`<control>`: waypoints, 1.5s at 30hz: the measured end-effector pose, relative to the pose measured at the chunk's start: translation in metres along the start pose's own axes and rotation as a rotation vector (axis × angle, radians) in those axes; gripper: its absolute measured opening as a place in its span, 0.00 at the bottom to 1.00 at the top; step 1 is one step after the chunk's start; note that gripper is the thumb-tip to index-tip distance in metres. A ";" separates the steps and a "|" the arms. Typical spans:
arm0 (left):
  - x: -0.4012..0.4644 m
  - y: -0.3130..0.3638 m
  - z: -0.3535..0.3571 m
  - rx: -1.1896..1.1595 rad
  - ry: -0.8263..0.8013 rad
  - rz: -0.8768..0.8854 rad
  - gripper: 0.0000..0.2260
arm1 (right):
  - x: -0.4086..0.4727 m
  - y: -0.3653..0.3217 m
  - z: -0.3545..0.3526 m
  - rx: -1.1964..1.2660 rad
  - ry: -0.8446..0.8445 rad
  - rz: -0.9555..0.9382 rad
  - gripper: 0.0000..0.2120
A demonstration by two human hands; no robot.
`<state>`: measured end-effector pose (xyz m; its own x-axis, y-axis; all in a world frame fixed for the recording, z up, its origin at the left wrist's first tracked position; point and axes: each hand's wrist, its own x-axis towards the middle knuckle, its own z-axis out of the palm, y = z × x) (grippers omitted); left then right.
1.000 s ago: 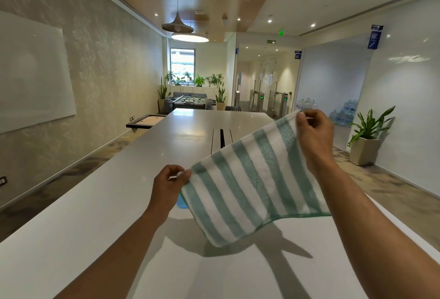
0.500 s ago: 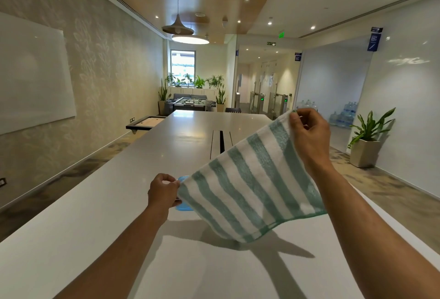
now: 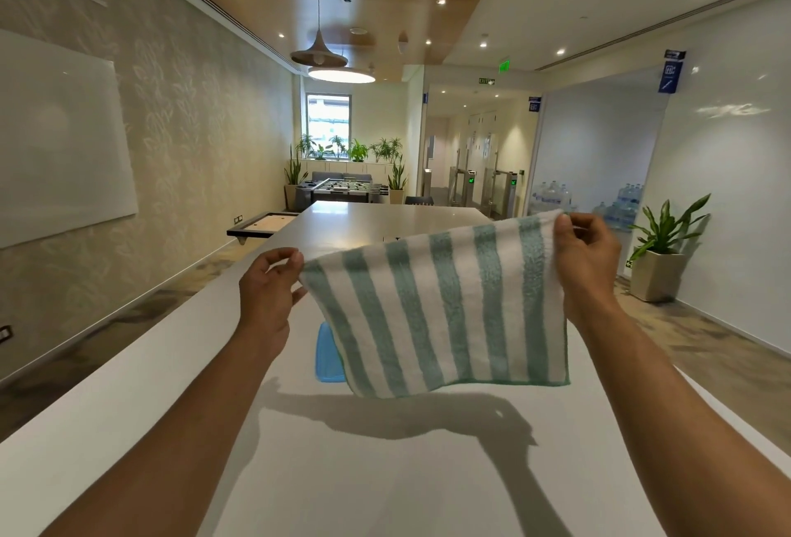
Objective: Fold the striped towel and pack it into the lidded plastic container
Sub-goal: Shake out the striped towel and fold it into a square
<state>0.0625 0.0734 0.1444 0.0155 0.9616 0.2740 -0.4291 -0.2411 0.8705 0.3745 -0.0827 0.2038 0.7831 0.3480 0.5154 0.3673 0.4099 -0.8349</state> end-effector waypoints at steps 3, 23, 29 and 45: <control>-0.001 0.004 0.003 0.027 -0.003 0.102 0.03 | -0.002 0.004 -0.003 0.006 0.025 0.030 0.05; -0.016 0.005 0.015 0.458 0.260 0.646 0.10 | -0.025 0.013 -0.006 -0.013 -0.131 -0.067 0.05; -0.022 0.016 0.010 0.496 0.204 0.838 0.10 | -0.019 0.000 -0.026 0.307 -0.328 0.003 0.07; -0.020 0.006 0.013 0.808 0.177 0.912 0.06 | -0.027 0.032 -0.013 -0.108 -0.098 -0.145 0.04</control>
<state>0.0714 0.0509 0.1499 -0.1470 0.3877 0.9100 0.4643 -0.7853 0.4096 0.3717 -0.0901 0.1605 0.6677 0.3744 0.6435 0.5282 0.3710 -0.7638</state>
